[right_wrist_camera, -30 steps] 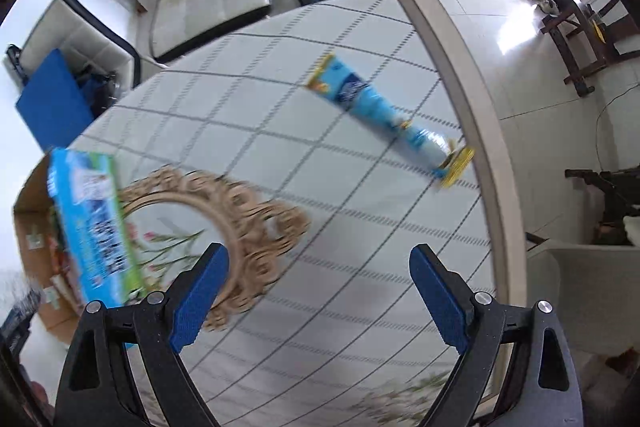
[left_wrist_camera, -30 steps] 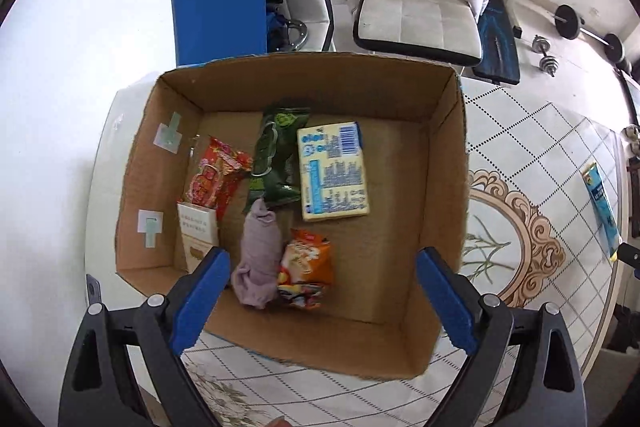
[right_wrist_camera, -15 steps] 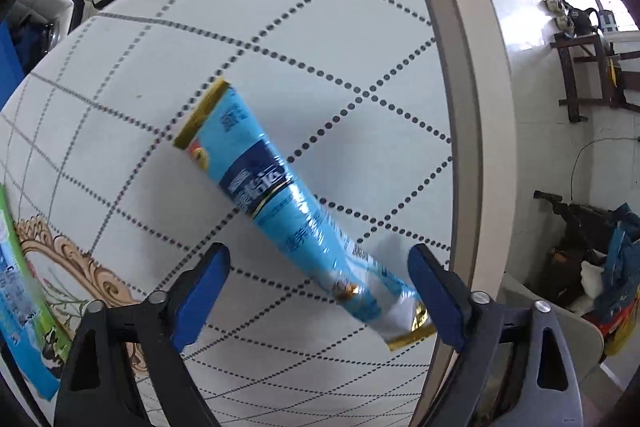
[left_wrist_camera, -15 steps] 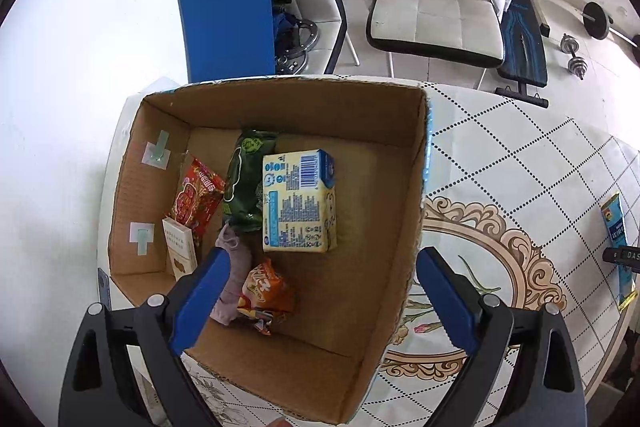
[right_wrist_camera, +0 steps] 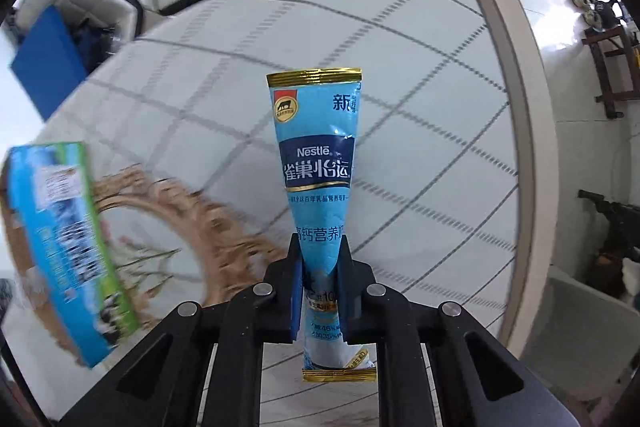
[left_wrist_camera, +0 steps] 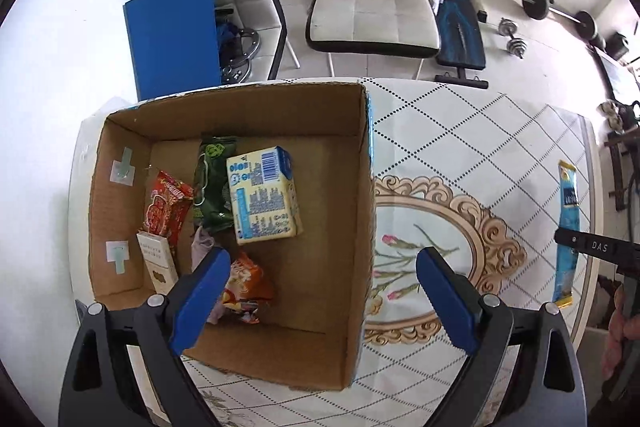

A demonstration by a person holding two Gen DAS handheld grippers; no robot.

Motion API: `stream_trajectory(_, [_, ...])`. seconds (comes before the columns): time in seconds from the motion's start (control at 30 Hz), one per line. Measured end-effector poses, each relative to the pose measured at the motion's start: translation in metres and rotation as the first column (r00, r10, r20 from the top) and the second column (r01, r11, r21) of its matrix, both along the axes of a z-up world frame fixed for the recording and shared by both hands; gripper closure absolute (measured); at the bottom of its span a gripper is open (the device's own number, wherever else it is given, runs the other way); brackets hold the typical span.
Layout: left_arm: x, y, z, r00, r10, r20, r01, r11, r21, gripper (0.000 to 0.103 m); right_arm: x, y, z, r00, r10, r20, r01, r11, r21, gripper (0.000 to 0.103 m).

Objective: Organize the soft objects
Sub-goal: 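Lower the blue tube into the box and open the right tool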

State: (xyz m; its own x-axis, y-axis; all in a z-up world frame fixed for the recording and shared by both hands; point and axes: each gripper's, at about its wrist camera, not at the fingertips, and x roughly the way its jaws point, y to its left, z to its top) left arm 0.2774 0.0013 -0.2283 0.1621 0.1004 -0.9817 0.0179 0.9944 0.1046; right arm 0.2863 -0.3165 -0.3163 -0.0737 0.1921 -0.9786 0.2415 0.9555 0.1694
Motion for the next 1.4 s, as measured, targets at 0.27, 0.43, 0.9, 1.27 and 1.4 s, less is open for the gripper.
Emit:
stream_trajectory(0.27, [-0.027,0.051,0.037,0.998,-0.062,0.004,0.062,0.996,-0.063,0.008,-0.039,0.133,0.108,0.983,0.033,0.181,-0.068,0.979,0.192,0.088])
stream_trajectory(0.43, [-0.028,0.097,0.050,0.998,-0.056,0.035,0.058,0.998,-0.037,0.008,-0.035,0.222,0.127,0.974,0.068,0.214,-0.117,0.968,0.224,0.088])
stream_trajectory(0.9, [-0.007,0.163,0.012,1.000,-0.003,0.015,0.004,0.996,-0.085,0.008,0.003,0.299,0.055,0.985,0.113,0.132,-0.123,0.990,0.073,0.088])
stream_trajectory(1.27, [0.003,0.172,0.003,1.000,0.000,0.023,0.002,0.997,-0.076,0.004,0.010,0.306,0.044,0.984,0.130,0.118,-0.131,0.991,0.000,0.080])
stream_trajectory(1.4, [0.004,0.173,0.007,0.999,-0.005,0.034,0.007,0.997,-0.071,0.004,0.007,0.310,0.057,0.977,0.148,0.151,-0.148,0.989,-0.014,0.045])
